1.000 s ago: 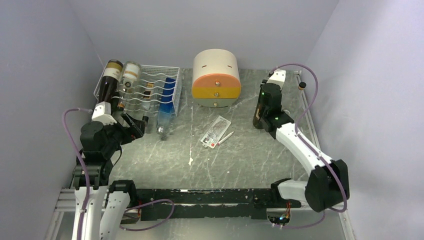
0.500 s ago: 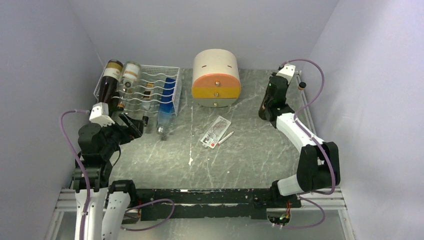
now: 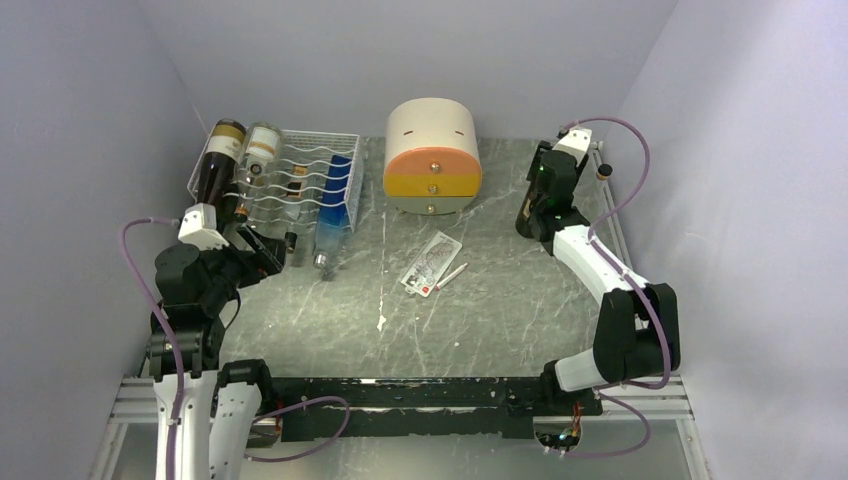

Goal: Take the wine bottle off the wine rack

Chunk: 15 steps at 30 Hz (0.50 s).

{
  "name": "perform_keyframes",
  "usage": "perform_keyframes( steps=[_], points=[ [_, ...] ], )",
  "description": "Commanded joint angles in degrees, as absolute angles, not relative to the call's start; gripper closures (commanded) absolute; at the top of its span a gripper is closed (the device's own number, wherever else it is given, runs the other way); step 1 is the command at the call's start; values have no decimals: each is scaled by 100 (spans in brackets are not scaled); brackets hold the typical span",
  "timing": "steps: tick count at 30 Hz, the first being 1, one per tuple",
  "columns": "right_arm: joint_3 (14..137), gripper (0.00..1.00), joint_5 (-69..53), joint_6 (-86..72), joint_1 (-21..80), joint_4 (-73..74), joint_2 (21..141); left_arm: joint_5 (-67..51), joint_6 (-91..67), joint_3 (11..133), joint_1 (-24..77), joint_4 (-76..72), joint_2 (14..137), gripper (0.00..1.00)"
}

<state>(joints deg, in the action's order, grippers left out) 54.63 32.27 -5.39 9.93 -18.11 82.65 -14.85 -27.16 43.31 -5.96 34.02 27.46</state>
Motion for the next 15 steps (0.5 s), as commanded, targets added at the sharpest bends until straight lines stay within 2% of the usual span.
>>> perform_keyframes(
  steps=[1, 2, 5, 10, 15],
  points=[
    [5615, 35, 3130, -540, 961, -1993, 7976, -1653, -2628, 4291, -685, 3155, 2731, 8],
    [5660, 27, 3128, -544, 964, -1922, 7960, -1660, -2628, 4290, -685, 3160, 2731, 8],
    [5919, 10, 3131, -554, 959, -1507, 7878, -1652, -2619, 4288, -694, 3148, 2710, 8],
    [6204, 5, 2765, -767, 973, -695, 7315, -1652, -2611, 4302, -702, 3167, 2690, 8],
    [5944, 0, 1195, -1640, 1014, -273, 6404, -1630, -2626, 4302, -710, 3189, 2794, 6]
  ],
)
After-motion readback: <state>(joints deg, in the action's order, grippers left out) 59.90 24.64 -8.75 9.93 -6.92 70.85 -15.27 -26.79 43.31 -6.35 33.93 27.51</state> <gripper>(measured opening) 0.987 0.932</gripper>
